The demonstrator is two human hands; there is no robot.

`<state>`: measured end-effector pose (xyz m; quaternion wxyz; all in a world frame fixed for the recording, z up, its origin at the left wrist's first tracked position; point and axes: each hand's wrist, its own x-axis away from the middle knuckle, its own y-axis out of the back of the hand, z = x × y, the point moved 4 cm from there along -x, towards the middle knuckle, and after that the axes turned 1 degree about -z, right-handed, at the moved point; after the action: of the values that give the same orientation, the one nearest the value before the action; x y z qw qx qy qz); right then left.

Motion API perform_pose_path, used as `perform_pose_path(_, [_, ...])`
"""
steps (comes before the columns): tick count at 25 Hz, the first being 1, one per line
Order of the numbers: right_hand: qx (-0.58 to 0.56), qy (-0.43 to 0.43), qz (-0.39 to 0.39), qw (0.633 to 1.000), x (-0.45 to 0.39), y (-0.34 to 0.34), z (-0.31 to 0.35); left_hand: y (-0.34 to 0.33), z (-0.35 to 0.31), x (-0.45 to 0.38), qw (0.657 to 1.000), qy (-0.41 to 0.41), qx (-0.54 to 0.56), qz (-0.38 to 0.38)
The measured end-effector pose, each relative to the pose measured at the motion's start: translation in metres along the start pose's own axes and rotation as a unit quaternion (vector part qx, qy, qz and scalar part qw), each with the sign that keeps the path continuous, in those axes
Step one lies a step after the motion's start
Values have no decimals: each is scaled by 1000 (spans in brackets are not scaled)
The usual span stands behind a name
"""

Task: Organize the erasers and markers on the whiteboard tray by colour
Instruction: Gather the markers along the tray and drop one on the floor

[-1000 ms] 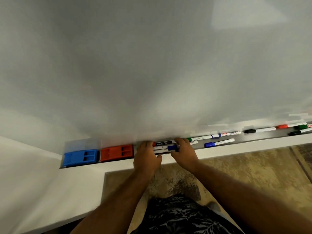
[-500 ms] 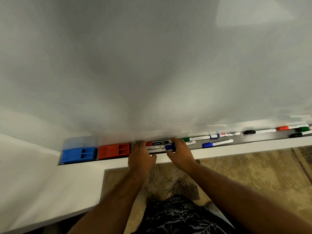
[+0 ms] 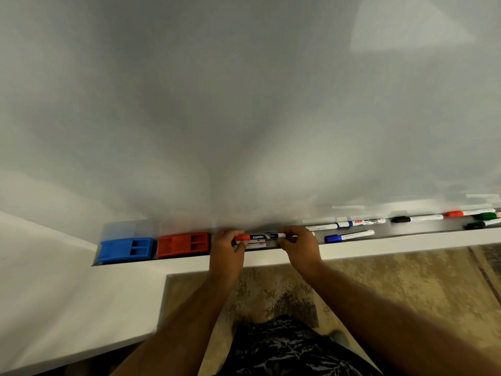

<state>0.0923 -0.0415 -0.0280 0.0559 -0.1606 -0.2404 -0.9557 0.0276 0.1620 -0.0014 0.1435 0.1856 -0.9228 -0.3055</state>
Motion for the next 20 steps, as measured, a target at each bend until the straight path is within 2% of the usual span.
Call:
perform_pose_path(3, [-29, -8, 8, 1000, 4, 11, -1, -8, 0, 4, 987, 65, 141, 45])
perform_pose_path(7, [-43, 0, 37, 998, 13, 34, -6, -25, -7, 5, 942, 132, 290, 102])
perform_pose_path(10, [-30, 25, 13, 999, 22, 62, -15, -49, -23, 9, 903, 153, 381, 129])
perform_pose_path(15, [-11, 20, -35, 999, 21, 133, -41, -98, -63, 16, 889, 146, 411, 136])
perform_pose_path(20, [101, -15, -171, 980, -11, 268, -88, -161, -126, 38, 881, 157, 428, 128])
